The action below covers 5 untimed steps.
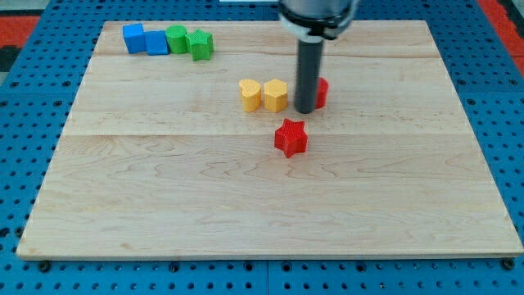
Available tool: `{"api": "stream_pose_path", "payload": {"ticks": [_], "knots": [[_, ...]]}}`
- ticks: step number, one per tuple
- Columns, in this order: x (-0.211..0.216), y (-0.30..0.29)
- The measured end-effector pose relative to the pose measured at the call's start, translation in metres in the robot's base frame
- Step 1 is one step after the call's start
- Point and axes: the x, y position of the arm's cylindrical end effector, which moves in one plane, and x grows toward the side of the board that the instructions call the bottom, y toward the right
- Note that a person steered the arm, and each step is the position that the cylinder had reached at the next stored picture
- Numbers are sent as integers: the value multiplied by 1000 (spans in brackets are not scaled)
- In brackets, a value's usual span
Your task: Push the yellow heart towards the top center
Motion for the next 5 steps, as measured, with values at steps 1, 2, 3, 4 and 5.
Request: {"api": "stream_pose_path", "payload": {"ticks": [1, 2, 3, 4, 5], "knots": [[-3, -14], [-22, -24], [28, -77], [4, -111], [-13, -106]]}}
